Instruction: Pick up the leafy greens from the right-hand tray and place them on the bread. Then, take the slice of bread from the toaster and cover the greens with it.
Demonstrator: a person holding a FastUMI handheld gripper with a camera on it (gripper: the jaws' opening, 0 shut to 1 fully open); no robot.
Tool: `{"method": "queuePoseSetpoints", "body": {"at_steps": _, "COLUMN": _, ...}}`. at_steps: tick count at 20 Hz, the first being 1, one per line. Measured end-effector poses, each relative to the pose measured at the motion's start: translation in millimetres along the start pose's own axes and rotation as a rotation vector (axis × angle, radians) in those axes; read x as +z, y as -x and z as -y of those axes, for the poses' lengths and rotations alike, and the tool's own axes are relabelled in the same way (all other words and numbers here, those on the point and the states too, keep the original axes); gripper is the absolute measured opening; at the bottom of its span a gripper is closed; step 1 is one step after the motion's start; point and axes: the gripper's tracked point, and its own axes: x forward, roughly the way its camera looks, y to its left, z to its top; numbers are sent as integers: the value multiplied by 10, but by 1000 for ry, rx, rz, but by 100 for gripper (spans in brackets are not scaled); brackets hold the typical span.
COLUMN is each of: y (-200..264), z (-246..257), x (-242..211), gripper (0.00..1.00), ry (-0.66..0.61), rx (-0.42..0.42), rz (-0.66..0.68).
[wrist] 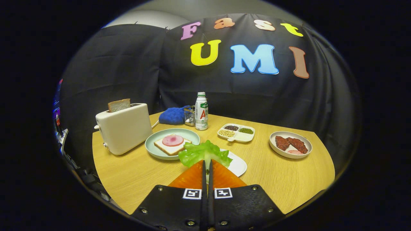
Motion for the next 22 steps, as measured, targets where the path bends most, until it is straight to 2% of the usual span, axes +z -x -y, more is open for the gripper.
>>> {"method": "queuePoseSetpoints", "body": {"at_steps": 9, "y": -370, "z": -444, "x": 300, "gripper": 1, "ry": -18, "rx": 72, "rz": 38}}
{"method": "queuePoseSetpoints", "body": {"at_steps": 19, "y": -1077, "z": -1003, "x": 292, "gripper": 0, "ry": -16, "rx": 159, "rz": -7}}
{"method": "queuePoseSetpoints", "body": {"at_steps": 22, "y": -1273, "z": -1074, "x": 252, "gripper": 1, "ry": 13, "rx": 144, "rz": -24}}
